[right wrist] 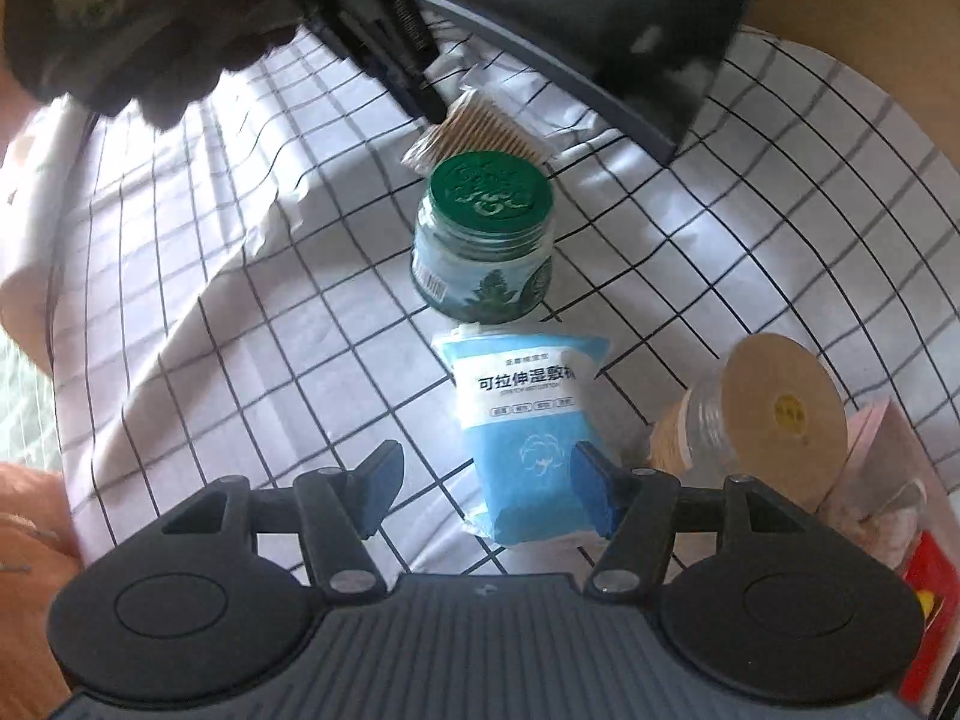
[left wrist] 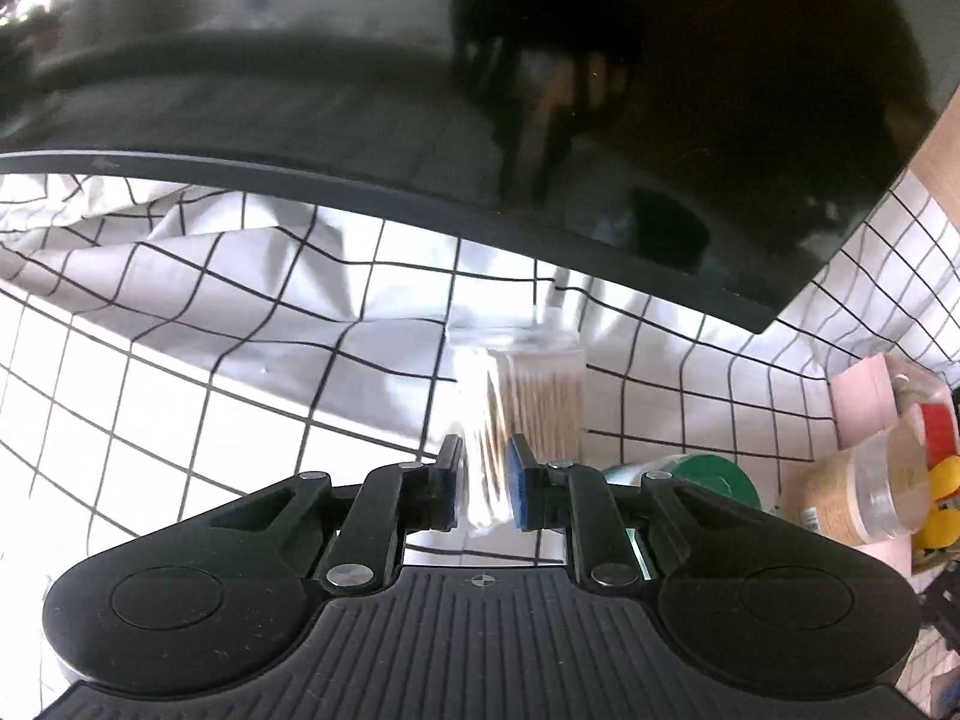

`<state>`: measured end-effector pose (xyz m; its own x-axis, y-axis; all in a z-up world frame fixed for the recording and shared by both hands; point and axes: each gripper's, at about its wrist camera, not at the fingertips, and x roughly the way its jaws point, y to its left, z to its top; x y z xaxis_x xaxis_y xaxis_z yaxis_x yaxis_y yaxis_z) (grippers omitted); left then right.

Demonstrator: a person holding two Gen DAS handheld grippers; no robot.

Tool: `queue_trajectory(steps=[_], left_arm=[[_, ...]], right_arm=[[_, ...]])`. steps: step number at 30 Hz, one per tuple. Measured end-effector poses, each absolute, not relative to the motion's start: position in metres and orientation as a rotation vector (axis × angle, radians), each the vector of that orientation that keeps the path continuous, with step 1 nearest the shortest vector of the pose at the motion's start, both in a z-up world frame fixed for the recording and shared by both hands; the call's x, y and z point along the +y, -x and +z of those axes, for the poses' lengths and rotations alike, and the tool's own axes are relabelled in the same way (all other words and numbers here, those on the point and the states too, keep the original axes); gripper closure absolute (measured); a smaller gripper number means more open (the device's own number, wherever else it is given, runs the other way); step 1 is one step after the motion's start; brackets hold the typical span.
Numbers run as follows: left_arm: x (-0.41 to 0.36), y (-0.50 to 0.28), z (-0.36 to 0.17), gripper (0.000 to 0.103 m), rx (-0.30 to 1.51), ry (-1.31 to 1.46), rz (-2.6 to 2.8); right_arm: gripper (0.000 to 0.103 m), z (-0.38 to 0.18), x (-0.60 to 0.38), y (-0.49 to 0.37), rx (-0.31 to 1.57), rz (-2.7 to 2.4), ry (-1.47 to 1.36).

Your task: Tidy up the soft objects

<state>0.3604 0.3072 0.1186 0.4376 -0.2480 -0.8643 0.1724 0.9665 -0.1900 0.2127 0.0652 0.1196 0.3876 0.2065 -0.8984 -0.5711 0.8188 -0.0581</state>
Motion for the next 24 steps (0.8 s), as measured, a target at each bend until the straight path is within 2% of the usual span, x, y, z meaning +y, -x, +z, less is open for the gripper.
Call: queue_trajectory(steps=[9,15,24], left_arm=[[0.270,-0.371,0.108,0.083,1.093,0.052,-0.257],[0.226,-0.372,0.092,0.079,1.084,-0.159,-0.216],[0.190,-0.391,0.080,0.078,1.121,-0.287,-0.143]], right_arm=[[0.041,0.121,0.047,-0.220,1.009,0.495,0.229],[0.041,0.101,0.038,-0.226,1.038,0.513,0.118],[0.041,0.091,0.033,-0.226,1.010,0.565,0.056]])
